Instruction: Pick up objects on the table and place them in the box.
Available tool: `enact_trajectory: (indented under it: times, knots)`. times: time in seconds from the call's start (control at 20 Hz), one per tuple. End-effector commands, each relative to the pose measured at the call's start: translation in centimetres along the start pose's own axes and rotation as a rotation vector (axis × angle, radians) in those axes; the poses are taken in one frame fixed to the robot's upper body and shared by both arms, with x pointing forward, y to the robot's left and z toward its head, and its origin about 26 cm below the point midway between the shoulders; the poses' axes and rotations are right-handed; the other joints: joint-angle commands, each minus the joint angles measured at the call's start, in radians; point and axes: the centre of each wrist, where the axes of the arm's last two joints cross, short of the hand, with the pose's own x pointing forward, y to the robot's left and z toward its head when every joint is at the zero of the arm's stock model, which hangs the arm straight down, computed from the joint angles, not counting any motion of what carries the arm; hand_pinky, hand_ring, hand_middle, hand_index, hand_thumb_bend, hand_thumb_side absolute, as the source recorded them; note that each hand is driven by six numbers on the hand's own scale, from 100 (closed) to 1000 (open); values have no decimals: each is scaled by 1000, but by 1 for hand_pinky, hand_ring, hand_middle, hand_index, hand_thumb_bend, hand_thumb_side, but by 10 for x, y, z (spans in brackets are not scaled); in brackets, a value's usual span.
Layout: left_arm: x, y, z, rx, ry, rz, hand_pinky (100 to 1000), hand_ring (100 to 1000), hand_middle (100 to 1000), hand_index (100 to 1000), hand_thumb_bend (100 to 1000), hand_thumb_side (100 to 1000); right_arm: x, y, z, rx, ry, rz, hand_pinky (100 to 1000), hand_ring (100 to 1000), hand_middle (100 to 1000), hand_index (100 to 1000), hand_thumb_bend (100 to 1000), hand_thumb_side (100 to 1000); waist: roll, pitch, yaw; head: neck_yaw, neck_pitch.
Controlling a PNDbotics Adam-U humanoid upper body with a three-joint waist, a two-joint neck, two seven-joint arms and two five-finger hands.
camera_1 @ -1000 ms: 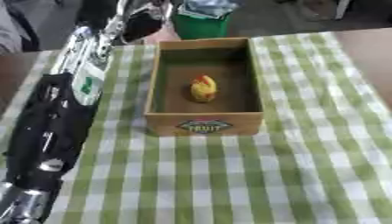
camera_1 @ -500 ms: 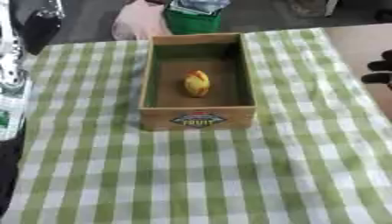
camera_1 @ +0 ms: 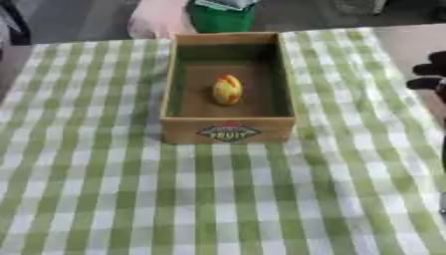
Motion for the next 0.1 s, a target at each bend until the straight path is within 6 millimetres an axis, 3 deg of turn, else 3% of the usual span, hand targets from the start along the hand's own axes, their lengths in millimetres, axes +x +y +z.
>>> enact_trajectory:
  times: [0.05, 0.1]
  knots:
    - [10, 18, 5, 32, -41, 73, 583, 634, 669, 906, 176, 770, 6, -3, -4, 5, -31, 20, 571, 641, 622, 772, 100, 591, -5, -11, 2, 3, 4]
    - [10, 21, 11, 26, -44, 94, 595, 645, 679, 914, 186, 800, 5, -3, -4, 4, -32, 20, 571, 645, 624, 772, 100, 597, -6, -9, 2, 4, 3]
